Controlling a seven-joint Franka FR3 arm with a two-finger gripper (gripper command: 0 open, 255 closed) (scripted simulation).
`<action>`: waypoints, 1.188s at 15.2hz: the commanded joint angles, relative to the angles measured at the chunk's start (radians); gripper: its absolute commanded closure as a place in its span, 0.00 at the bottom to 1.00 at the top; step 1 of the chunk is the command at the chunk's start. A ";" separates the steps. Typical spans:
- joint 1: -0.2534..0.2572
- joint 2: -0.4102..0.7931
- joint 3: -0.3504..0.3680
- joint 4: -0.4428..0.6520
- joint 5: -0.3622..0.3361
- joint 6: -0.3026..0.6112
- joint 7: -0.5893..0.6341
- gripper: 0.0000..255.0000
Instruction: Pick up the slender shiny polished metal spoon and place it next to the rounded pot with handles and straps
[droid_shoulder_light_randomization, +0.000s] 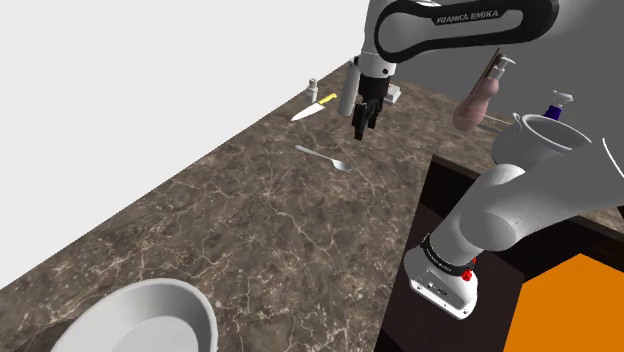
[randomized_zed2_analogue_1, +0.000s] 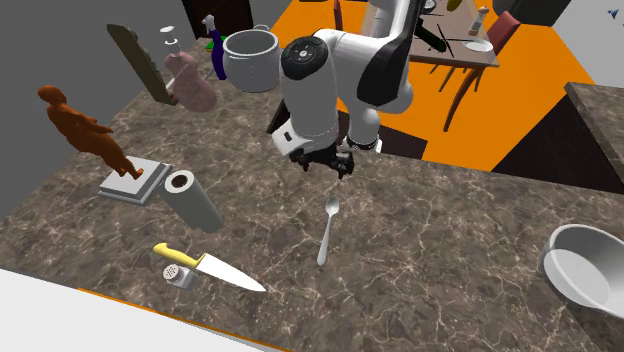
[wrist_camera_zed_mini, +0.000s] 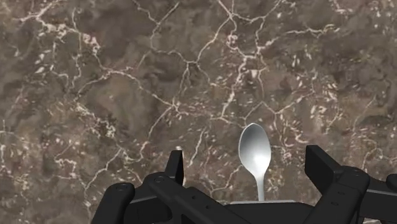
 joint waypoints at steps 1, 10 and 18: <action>0.013 0.064 0.000 0.021 0.019 0.046 -0.014 0.00; 0.068 0.378 0.020 0.174 0.113 0.215 -0.077 0.00; 0.073 0.410 0.026 0.102 0.124 0.319 -0.083 0.00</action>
